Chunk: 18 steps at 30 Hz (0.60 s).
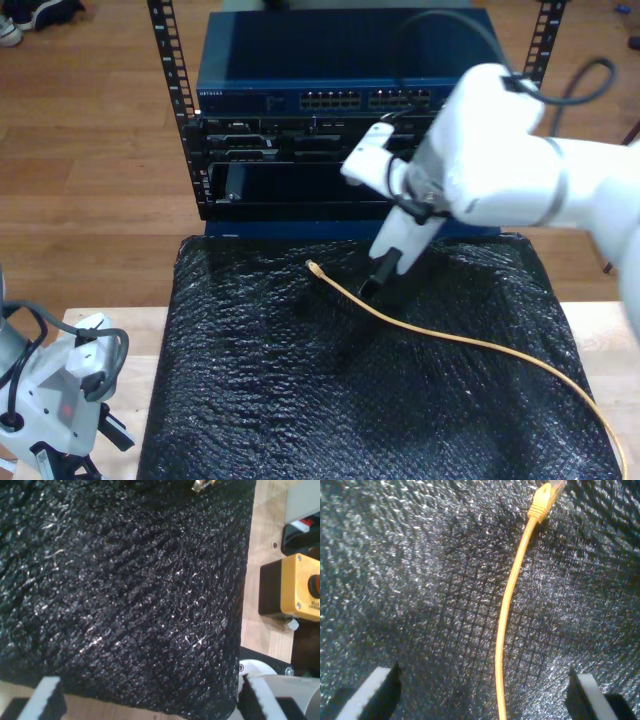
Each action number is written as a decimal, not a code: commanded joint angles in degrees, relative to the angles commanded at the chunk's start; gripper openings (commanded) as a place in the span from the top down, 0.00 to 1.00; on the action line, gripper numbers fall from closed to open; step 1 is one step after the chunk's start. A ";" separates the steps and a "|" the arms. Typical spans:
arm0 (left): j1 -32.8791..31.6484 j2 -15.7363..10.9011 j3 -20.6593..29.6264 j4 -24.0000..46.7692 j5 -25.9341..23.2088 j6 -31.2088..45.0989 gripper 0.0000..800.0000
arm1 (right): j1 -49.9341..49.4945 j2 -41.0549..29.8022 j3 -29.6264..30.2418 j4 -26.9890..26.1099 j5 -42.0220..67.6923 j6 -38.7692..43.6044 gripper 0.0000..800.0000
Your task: Grab the cable and plug it in
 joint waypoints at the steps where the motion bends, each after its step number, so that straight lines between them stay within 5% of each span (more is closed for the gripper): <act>1: 0.00 0.09 0.00 0.00 -0.09 0.00 0.00 | 0.70 0.97 -0.79 -2.29 0.09 2.29 0.00; 5: 0.00 0.09 0.00 0.00 -0.09 -0.09 0.00 | 1.76 3.87 -3.25 -8.18 0.26 8.97 0.01; 18: 0.00 0.09 0.35 -0.09 -0.18 -0.18 0.00 | 5.54 15.12 -12.48 -8.97 0.18 19.34 0.03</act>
